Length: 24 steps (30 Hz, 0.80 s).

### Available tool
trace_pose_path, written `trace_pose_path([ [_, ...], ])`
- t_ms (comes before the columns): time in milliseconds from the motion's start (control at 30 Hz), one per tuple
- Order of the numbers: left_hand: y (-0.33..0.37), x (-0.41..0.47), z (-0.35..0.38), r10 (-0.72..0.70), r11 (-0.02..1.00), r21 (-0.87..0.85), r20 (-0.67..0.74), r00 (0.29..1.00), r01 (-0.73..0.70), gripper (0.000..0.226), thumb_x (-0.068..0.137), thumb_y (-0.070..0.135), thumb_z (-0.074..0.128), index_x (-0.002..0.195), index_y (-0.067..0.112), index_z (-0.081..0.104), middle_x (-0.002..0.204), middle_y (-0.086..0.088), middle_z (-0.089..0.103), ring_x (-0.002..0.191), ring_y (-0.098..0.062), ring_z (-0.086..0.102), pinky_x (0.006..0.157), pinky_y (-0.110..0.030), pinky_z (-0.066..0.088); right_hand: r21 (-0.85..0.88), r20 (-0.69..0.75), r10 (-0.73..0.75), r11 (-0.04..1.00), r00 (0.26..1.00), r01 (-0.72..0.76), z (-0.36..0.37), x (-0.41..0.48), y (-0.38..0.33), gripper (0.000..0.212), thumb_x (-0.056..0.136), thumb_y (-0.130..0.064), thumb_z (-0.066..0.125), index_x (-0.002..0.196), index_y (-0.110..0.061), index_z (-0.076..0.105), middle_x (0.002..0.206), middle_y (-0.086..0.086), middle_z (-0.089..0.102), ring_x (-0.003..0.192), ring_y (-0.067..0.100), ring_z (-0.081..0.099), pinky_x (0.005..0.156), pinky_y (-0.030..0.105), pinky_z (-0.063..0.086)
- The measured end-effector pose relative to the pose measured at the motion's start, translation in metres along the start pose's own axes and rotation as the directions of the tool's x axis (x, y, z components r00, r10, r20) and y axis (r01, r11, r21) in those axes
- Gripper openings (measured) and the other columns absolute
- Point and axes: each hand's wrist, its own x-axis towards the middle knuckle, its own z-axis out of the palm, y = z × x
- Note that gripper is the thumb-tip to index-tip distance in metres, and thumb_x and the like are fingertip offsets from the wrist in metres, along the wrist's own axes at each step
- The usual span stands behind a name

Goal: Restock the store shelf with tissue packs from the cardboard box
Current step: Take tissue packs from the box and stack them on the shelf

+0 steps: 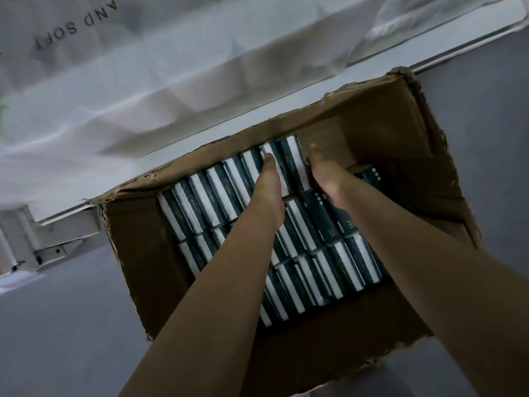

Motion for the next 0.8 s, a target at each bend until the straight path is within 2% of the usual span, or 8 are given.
trace_pose_path([
  [100,0.009,-0.012,-0.001,-0.05,0.996,-0.078,0.025,0.998,0.052,0.07,0.101,0.056,0.028,0.155,0.016,0.011,0.161,-0.003,0.013,0.148,-0.021,0.016,0.118,-0.034,0.016,0.014,-0.069,0.033,0.999,0.997,-0.032,-0.007,-0.01,0.001,0.07,0.1,-0.061,0.02,0.152,-0.015,0.028,0.157,0.011,0.03,0.143,0.029,0.03,0.115,0.043,0.022],
  [233,0.016,-0.061,-0.013,0.004,0.996,-0.086,0.057,0.998,0.001,0.061,0.104,0.047,0.028,0.154,0.012,0.02,0.157,-0.005,0.029,0.14,-0.023,0.036,0.108,-0.031,0.032,0.004,-0.065,-0.034,0.999,0.997,0.035,-0.027,-0.061,-0.004,0.063,0.097,-0.063,0.031,0.141,-0.02,0.046,0.146,0.006,0.045,0.136,0.028,0.039,0.11,0.044,0.028],
  [333,0.018,-0.115,-0.02,0.043,0.999,0.007,-0.032,0.999,-0.042,0.045,0.104,0.044,0.032,0.141,0.021,0.044,0.119,0.004,0.062,0.098,-0.017,0.062,0.084,-0.029,0.041,0.09,-0.004,-0.113,0.99,0.994,0.113,-0.035,-0.121,-0.01,0.032,0.098,-0.05,0.045,0.101,-0.024,0.063,0.107,-0.002,0.067,0.109,0.018,0.061,0.09,0.03,0.047],
  [400,0.021,-0.163,-0.02,0.043,0.999,0.031,-0.089,0.995,-0.04,0.034,0.103,0.042,0.039,0.127,0.025,0.055,0.087,0.007,0.064,0.071,-0.012,0.061,0.065,-0.026,0.037,0.136,0.023,-0.149,0.98,0.989,0.145,-0.036,-0.168,-0.014,0.03,0.096,-0.046,0.053,0.109,-0.022,0.066,0.112,-0.002,0.068,0.104,0.014,0.063,0.083,0.027,0.052],
  [500,0.031,-0.245,-0.025,0.086,0.992,-0.084,-0.063,0.994,-0.091,0.013,0.1,0.026,0.053,0.108,0.024,0.063,0.067,0.004,0.064,0.059,-0.014,0.058,0.06,-0.024,0.039,0.131,0.043,-0.229,0.966,0.972,0.222,-0.04,-0.248,-0.021,0.034,0.094,-0.044,0.057,0.123,-0.027,0.056,0.12,-0.014,0.056,0.104,0.001,0.054,0.076,0.023,0.047],
  [600,0.048,-0.338,-0.033,0.134,0.983,-0.127,-0.004,0.991,-0.133,0.012,0.099,0.011,0.051,0.105,0.013,0.062,0.068,-0.002,0.061,0.057,-0.013,0.058,0.052,-0.021,0.045,0.095,0.082,-0.322,0.944,0.943,0.315,-0.043,-0.341,-0.036,0.02,0.092,-0.03,0.064,0.112,-0.03,0.064,0.103,-0.02,0.069,0.096,0.0,0.064,0.075,0.022,0.05],
  [667,0.056,-0.395,-0.038,0.156,0.982,-0.112,0.037,0.987,-0.151,0.011,0.101,0.012,0.048,0.1,0.01,0.058,0.068,-0.001,0.058,0.054,-0.011,0.058,0.052,-0.021,0.042,0.12,0.104,-0.359,0.93,0.928,0.347,-0.046,-0.403,-0.048,0.024,0.09,-0.013,0.065,0.1,-0.035,0.065,0.088,-0.021,0.071,0.081,-0.003,0.067,0.067,0.016,0.052],
  [800,0.076,-0.502,-0.062,0.186,0.978,-0.097,0.033,0.982,-0.182,0.011,0.101,0.016,0.05,0.107,0.011,0.056,0.073,-0.001,0.057,0.051,-0.007,0.058,0.051,-0.016,0.042,0.114,0.124,-0.429,0.902,0.895,0.416,-0.044,-0.518,-0.077,0.041,0.087,-0.009,0.067,0.124,-0.026,0.06,0.114,-0.005,0.067,0.097,0.008,0.066,0.085,0.028,0.056],
])
